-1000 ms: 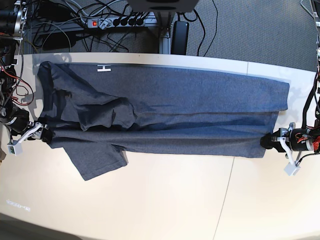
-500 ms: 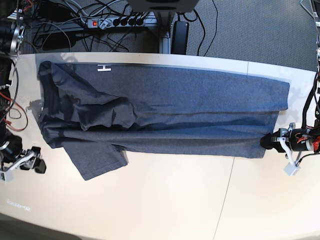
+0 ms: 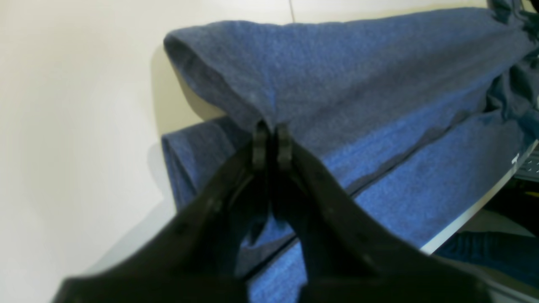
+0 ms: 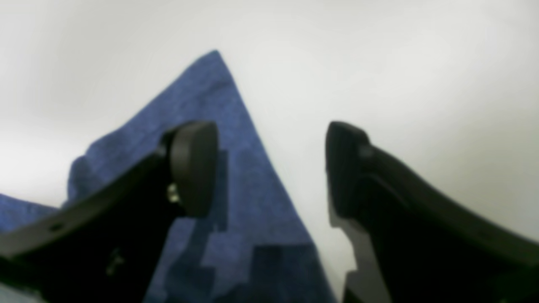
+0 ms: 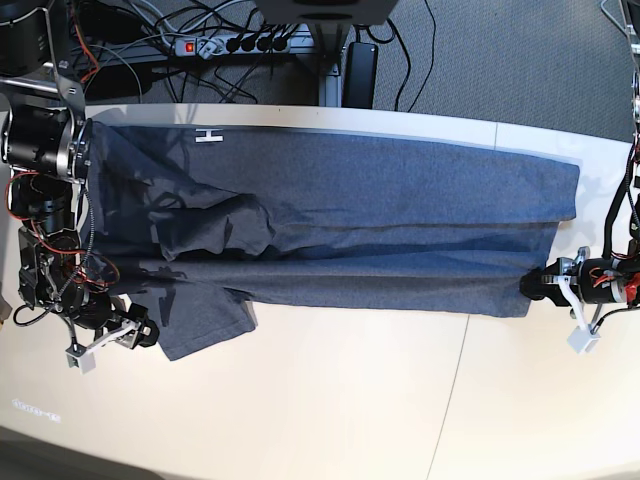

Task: Fold the T-shirt properly

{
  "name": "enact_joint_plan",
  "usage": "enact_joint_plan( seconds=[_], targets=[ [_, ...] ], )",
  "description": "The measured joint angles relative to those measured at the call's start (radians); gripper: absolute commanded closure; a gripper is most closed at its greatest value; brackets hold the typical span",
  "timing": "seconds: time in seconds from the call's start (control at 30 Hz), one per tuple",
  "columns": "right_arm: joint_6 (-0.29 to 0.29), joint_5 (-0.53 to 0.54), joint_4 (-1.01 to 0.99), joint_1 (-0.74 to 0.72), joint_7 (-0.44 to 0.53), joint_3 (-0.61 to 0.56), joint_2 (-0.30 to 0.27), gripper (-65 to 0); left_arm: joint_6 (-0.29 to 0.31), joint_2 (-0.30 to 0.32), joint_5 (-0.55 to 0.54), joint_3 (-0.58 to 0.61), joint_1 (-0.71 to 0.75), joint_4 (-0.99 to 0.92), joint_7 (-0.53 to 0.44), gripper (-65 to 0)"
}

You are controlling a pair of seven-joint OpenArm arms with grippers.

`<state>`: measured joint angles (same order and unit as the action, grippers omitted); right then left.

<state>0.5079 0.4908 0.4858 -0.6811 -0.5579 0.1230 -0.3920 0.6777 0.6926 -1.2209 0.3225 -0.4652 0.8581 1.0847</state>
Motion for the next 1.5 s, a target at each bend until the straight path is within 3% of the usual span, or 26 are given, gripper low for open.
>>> enact_joint_plan(
  seconds=[0.37, 0.57, 0.63, 0.87, 1.23, 1.37, 1.5],
  targets=[
    [-0.001, -0.067, 0.001, -0.009, 0.023, 0.002, 0.109, -40.4, 0.000, 0.000, -0.002, 0.000, 0.000, 0.000, 0.000, 0.0],
    [0.000, -0.092, 0.003, -0.011, 0.032, -0.065, 0.111, -40.3, 0.000, 0.000, -0.002, 0.000, 0.000, 0.000, 0.000, 0.0],
    [0.000, -0.104, 0.005, -0.013, 0.039, -0.118, 0.110, -35.2, 0.000, 0.000, -0.002, 0.000, 0.000, 0.000, 0.000, 0.0],
    [-0.002, -0.102, 0.005, -0.014, 0.076, -0.290, 0.109, 0.0, 0.000, 0.000, -0.001, 0.000, 0.000, 0.000, -0.001, 0.0],
    [-0.001, -0.106, 0.030, -0.009, 0.117, -0.302, 0.109, 0.0, 0.000, 0.000, -0.002, 0.000, 0.000, 0.000, -0.001, 0.0],
    [0.000, -0.116, 0.103, 0.004, 0.076, -0.305, 0.103, 0.0, 0.000, 0.000, 0.000, 0.000, 0.000, 0.000, 0.000, 0.0],
    [0.001, -0.046, 0.196, 0.017, -0.018, -0.312, 0.080, 0.0, 0.000, 0.007, 0.000, 0.000, 0.000, 0.000, 0.007, 0.0]
  ],
)
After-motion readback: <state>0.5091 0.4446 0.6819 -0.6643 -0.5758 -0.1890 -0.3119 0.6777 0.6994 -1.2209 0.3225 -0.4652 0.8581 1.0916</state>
